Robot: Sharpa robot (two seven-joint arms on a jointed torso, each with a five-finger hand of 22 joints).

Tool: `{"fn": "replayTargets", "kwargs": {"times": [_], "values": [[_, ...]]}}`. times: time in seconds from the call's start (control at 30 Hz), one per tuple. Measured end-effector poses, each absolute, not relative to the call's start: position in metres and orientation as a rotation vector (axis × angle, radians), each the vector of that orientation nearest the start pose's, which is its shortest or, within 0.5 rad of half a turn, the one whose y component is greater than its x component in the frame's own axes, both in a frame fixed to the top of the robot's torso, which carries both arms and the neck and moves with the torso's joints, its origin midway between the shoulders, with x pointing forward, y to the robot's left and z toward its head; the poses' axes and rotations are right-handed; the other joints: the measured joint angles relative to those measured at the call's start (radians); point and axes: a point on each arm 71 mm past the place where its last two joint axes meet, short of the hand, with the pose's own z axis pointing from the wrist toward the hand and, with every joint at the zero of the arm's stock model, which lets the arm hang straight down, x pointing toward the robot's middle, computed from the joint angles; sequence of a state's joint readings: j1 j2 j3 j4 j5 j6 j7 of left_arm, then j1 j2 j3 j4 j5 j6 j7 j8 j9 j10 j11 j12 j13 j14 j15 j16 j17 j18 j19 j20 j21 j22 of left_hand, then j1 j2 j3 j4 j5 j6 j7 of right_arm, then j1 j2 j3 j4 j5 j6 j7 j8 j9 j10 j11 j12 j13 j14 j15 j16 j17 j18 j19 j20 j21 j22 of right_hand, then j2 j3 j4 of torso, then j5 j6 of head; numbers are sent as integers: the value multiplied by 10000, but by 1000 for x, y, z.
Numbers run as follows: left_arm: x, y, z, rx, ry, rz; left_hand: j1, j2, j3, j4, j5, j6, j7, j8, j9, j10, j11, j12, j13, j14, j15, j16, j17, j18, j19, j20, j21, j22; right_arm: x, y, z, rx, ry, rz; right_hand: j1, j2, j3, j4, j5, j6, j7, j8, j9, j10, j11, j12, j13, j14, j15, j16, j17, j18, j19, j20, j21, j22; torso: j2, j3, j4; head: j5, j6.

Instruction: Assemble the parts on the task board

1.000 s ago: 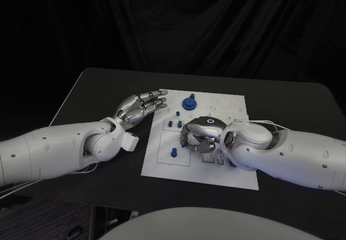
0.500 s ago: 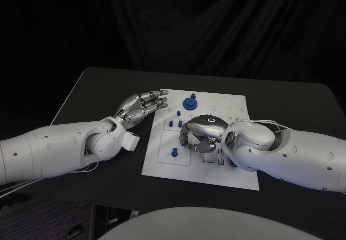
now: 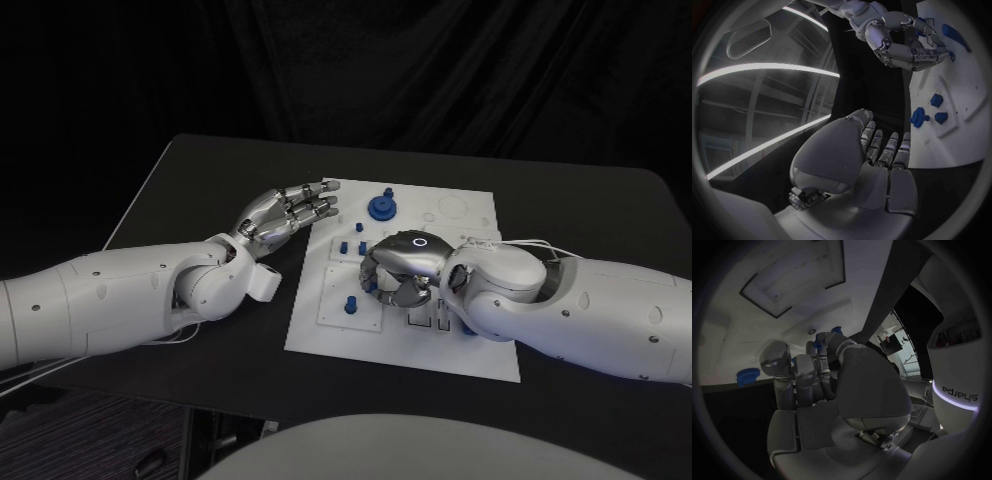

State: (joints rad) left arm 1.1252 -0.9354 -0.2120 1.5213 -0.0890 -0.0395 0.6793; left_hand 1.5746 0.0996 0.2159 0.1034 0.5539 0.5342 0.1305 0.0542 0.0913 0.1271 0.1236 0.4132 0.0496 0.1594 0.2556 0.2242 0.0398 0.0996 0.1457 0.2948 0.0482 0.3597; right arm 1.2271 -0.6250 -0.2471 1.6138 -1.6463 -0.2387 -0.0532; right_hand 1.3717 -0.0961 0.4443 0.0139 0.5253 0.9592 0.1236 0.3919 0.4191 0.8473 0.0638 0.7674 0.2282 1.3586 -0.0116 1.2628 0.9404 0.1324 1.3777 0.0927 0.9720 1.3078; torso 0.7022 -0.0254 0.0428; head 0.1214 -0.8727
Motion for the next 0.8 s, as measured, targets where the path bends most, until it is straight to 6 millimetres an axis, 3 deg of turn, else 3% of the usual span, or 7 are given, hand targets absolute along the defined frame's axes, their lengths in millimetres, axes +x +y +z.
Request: {"fn": "replayTargets", "kwargs": {"times": [0.47,0.8], "values": [[436,244,-253,-9753,14880,-17615,0,0,28,29,0,0,0,0,0,0,0,0,0,0,0,0,0,0,0,0,0,-1,412,-66,-236,-7090,17374,8352,-158,1,228,-59,197,1,-1,-350,-102,20,18,-89,44,0,0,-77,-26,-1,0,1,-88,-1,4,-2,0,33,0],[435,244,-254,-9781,14909,-17642,0,-1,83,28,0,0,0,0,0,0,0,0,-1,0,0,0,0,0,0,0,0,-1,412,-66,-236,-7105,17360,8330,-37,-27,222,-391,-540,21,-14,-608,-214,15,23,-134,203,-74,3,-163,-126,-2,-35,-34,-238,-2,2,-2,0,71,0]]}}
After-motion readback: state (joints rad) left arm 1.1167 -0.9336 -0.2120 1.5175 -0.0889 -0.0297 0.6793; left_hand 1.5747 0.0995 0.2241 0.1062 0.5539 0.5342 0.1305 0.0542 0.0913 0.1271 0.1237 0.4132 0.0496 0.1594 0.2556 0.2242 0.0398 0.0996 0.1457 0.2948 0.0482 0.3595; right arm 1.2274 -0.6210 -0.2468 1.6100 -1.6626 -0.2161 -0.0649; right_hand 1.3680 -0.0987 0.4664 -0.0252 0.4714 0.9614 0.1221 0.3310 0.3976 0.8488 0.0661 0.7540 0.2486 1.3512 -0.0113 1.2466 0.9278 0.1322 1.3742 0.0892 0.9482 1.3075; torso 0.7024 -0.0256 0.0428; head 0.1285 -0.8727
